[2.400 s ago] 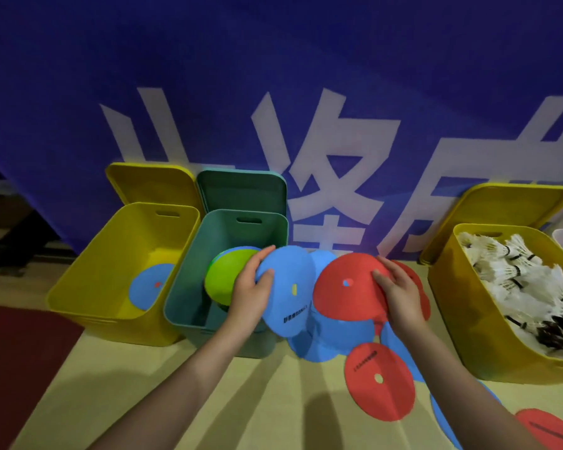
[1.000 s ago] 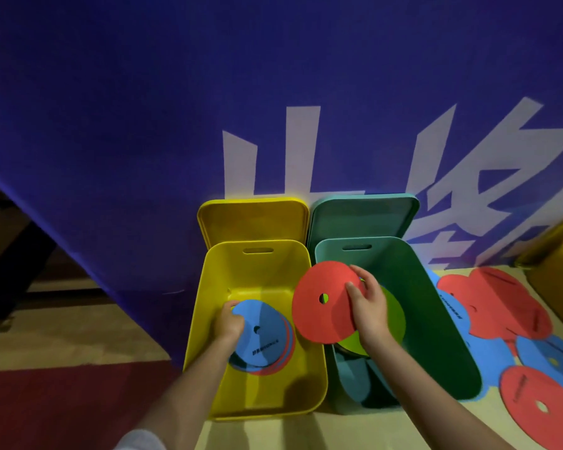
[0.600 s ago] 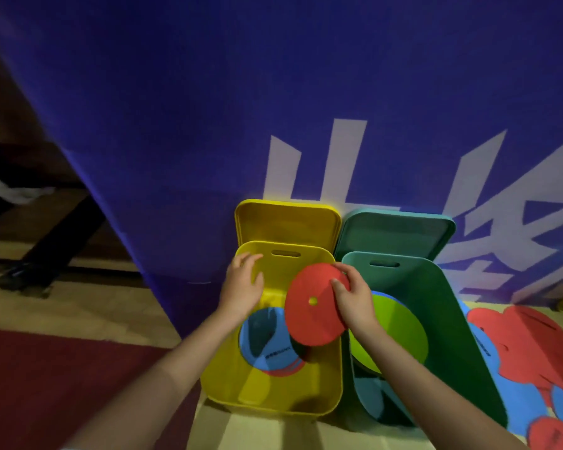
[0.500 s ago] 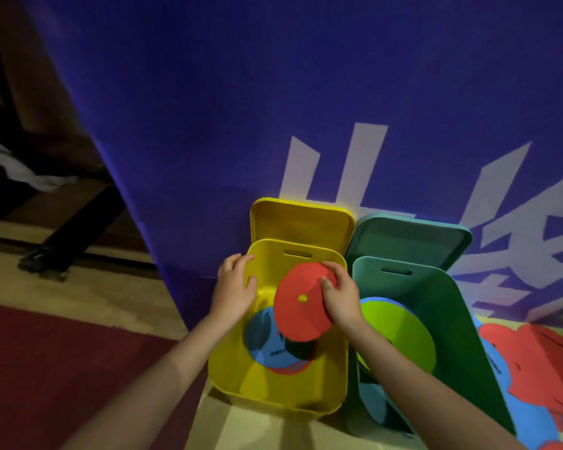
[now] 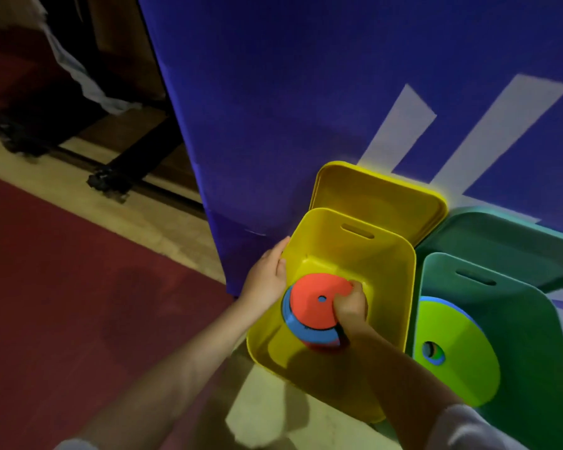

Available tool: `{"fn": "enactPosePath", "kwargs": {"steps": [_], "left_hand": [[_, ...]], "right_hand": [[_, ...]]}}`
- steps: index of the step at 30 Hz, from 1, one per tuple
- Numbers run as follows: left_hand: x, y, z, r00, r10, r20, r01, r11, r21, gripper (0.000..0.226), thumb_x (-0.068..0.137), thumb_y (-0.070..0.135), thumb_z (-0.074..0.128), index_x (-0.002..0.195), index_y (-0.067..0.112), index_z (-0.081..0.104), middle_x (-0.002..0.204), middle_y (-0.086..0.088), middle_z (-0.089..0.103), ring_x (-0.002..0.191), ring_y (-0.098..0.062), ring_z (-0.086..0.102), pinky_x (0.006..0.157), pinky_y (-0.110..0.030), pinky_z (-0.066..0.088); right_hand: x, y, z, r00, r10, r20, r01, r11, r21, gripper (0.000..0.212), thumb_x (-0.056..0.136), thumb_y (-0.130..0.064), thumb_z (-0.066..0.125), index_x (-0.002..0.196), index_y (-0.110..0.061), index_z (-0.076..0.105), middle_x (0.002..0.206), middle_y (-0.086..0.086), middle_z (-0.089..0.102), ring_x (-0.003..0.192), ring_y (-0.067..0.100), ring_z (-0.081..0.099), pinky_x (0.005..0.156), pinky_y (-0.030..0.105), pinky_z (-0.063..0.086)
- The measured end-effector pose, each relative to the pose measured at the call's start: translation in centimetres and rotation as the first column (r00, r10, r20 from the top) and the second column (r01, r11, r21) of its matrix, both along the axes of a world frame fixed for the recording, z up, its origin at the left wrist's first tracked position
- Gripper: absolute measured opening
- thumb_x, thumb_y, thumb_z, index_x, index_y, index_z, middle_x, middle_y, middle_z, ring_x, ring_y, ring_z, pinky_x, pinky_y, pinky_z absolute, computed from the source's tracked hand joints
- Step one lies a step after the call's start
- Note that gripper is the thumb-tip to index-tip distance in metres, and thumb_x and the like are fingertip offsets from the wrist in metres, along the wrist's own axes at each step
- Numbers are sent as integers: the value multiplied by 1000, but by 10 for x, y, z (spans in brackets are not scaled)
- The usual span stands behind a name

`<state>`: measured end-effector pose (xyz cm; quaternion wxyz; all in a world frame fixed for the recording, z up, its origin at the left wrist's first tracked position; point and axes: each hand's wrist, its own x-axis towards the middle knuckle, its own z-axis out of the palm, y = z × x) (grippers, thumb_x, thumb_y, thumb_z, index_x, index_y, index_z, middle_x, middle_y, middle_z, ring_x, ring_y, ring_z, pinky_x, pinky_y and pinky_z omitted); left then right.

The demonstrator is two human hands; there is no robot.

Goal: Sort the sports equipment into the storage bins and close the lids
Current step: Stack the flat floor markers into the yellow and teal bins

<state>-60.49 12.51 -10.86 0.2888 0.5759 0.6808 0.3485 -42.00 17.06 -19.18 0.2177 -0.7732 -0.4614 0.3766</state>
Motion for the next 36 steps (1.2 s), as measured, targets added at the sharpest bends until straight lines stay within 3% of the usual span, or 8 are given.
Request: {"fn": "enactPosePath", "kwargs": {"steps": [5,10,13,16,21,24,33,36], "left_hand": [[2,0,-1,1000,0,4,0,1000,25,49,97,7,42,145,17,35,140,-11,47,125,-25,47,98,-34,40],[6,-4,13,976,2,-219,8,999,45,47,95,20,44,141,14,42,128,-13,52,115,-33,50,96,-43,42],[22,-17,35,932,-1,-362,48,991,123,58,84,42,34,130,13,54,122,-10,56,111,-33,51,92,-44,45],[60,-32,57,971,-70,-229,115,975,190,47,86,36,40,123,15,59,118,-9,57,110,-28,54,95,-38,42],[158,-68,90,941,-279,190,253,956,151,26,93,6,52,115,15,62,110,-3,61,93,-11,57,77,-10,42],[219,-87,89,861,-375,342,365,926,97,22,94,5,52,106,21,61,103,-5,65,89,-13,58,77,-20,45],[382,-109,99,798,-467,380,493,869,33,23,92,10,50,100,28,61,90,1,63,77,-17,59,73,-32,47],[433,-119,82,790,-506,345,540,842,-2,24,92,9,47,104,23,62,94,-2,61,81,-17,57,77,-33,47]], "right_hand": [[1,-11,-14,870,274,411,-183,952,-247,69,82,-52,63,137,-20,38,134,13,38,130,31,33,101,44,36],[-8,-6,47,961,251,118,-252,968,0,56,90,-35,59,136,-6,45,132,21,50,124,37,45,101,36,37],[11,-30,110,930,331,-159,-273,913,302,26,92,-16,59,117,-10,60,97,10,63,92,22,60,77,25,43],[57,-67,155,871,388,-301,-235,868,438,16,94,-6,53,101,-17,62,80,5,63,67,4,59,62,13,44],[146,-126,180,874,137,-466,104,885,455,18,95,-4,49,101,-10,64,73,2,64,58,3,58,58,19,45],[196,-158,179,847,12,-532,270,852,449,18,96,-5,48,102,-7,64,74,4,64,56,6,59,56,21,46],[360,-217,147,817,-253,-518,499,759,418,17,95,-4,47,104,-5,61,74,10,61,53,7,57,57,20,48],[420,-232,114,856,-339,-390,481,800,359,18,92,-2,49,104,0,62,70,8,60,58,15,57,64,34,48]]}}
